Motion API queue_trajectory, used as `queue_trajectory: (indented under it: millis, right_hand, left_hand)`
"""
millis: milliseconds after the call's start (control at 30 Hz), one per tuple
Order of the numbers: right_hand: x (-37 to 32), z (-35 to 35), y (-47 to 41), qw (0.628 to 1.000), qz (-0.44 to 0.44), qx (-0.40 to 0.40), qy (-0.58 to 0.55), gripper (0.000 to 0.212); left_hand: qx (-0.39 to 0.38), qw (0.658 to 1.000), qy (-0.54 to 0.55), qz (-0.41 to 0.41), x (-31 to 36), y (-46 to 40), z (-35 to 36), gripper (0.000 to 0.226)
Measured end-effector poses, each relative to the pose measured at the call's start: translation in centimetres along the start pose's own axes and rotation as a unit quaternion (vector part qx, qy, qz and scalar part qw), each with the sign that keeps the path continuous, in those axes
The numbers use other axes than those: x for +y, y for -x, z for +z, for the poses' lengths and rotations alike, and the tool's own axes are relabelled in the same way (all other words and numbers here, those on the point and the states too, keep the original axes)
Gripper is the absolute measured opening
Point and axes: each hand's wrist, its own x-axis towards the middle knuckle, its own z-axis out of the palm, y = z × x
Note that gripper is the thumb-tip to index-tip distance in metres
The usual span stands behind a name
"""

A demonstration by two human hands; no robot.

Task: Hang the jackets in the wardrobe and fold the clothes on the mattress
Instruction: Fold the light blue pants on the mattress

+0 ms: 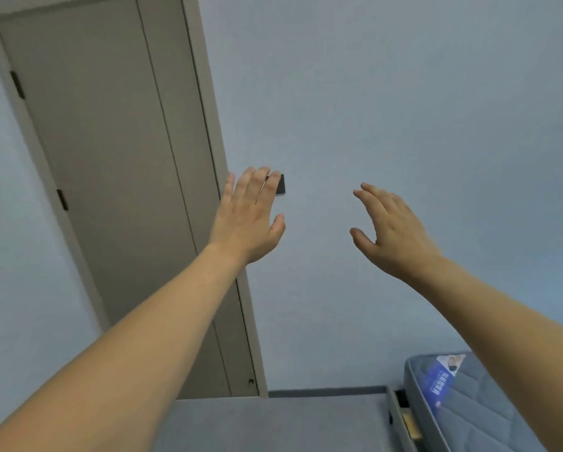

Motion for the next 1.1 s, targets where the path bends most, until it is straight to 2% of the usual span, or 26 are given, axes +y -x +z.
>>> queue_trajectory:
  millis: [233,433,567,833,967,1100]
  right_hand:
    - [18.2,4.7,3.8,0.986,0.144,-0.064,0.050,0.060]
    - [33.7,4.0,10.6,0.949,0.284,-0.099,0.097,0.060]
    - [43.2,3.2,16.3,0.917,0.370,-0.104,0.106,0.059]
    - [60.1,8.7,27.3,0.847,0.503,-0.136,0.103,0.058]
    - [69.9,15.8,33.6,0.815,0.555,-0.140,0.098,0.060]
    - [80.4,24.3,41.8,0.772,0.602,-0.175,0.106,0.064]
  left_hand:
    - [-0.055,0.992,0.102,0.057,14.5,-10.0,15.9,0.070]
    - [-0.107,0.959,0.224,0.134,31.8,-17.0,25.7,0.070]
    - [-0.114,0.937,0.244,0.220,43.8,-19.6,30.5,0.070]
    - [-0.214,0.875,0.283,0.330,63.3,-18.8,44.9,0.071]
    - [-0.286,0.841,0.307,0.341,73.9,-16.2,56.2,0.069]
    - [-0.371,0.801,0.273,0.383,85.1,-11.9,68.2,0.077]
